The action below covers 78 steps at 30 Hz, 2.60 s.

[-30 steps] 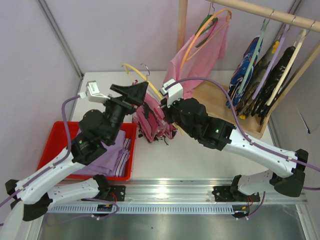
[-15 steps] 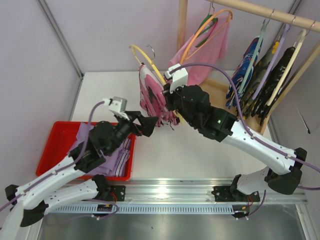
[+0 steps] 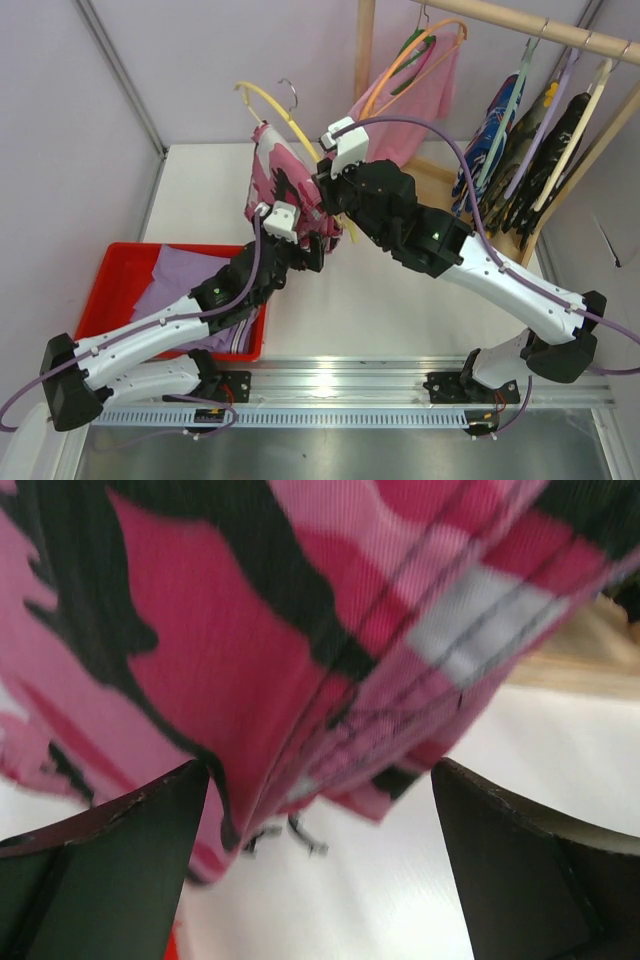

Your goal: Remove the trousers from the hanger

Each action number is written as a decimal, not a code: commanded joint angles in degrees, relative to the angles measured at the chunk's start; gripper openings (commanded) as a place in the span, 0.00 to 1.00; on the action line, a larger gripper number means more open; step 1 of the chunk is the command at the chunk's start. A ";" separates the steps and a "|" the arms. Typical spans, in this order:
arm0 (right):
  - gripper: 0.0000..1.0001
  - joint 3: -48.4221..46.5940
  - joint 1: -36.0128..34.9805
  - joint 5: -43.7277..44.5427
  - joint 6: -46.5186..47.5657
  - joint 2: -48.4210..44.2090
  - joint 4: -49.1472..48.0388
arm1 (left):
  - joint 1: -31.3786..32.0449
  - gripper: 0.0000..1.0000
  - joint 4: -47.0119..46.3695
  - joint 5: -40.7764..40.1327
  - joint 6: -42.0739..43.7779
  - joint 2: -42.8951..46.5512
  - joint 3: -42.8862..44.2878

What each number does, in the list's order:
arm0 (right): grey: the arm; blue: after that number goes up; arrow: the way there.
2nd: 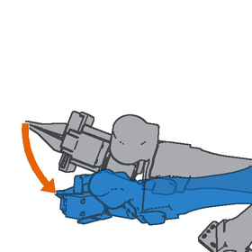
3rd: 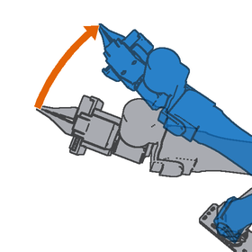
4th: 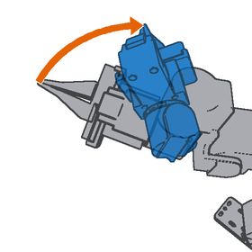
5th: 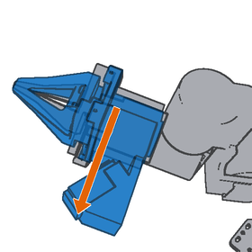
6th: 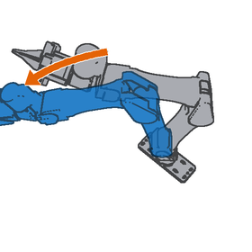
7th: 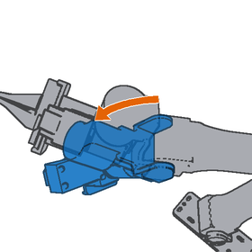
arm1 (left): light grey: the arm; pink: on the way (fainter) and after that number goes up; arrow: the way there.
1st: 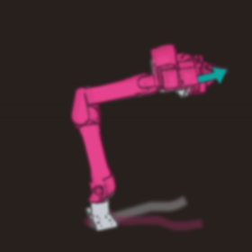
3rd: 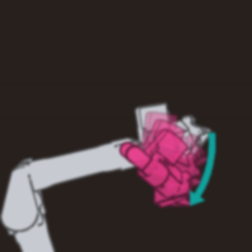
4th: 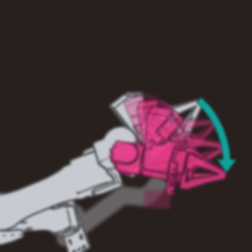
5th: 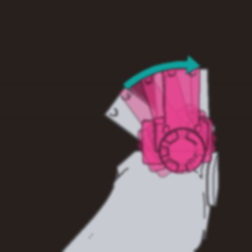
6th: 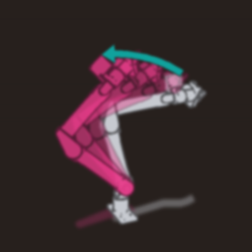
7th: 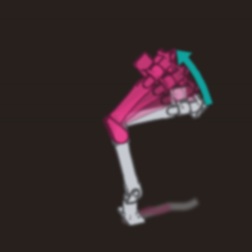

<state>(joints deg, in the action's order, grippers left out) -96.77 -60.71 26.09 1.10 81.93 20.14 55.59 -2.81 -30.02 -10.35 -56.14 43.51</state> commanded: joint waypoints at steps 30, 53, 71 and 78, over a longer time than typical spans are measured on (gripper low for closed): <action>0.00 -4.48 -0.11 1.60 0.92 -2.83 -13.55 | 0.22 1.00 -28.66 -2.76 4.81 7.52 -19.07; 0.00 0.09 -0.46 0.37 -5.14 -4.94 -16.10 | -0.22 0.88 -37.61 -17.78 7.10 -13.38 -8.26; 0.00 3.26 0.50 1.25 -6.38 -5.64 -17.68 | -0.40 0.65 -47.82 -14.55 12.19 -11.81 -7.03; 0.00 3.96 1.12 0.90 -7.25 -5.38 -17.77 | -0.48 0.71 -44.74 -12.61 9.31 -8.29 -7.30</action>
<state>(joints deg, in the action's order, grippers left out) -91.72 -59.75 26.50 -4.75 80.18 14.63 55.46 -44.21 -44.99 1.50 -67.68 33.76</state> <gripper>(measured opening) 0.178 0.685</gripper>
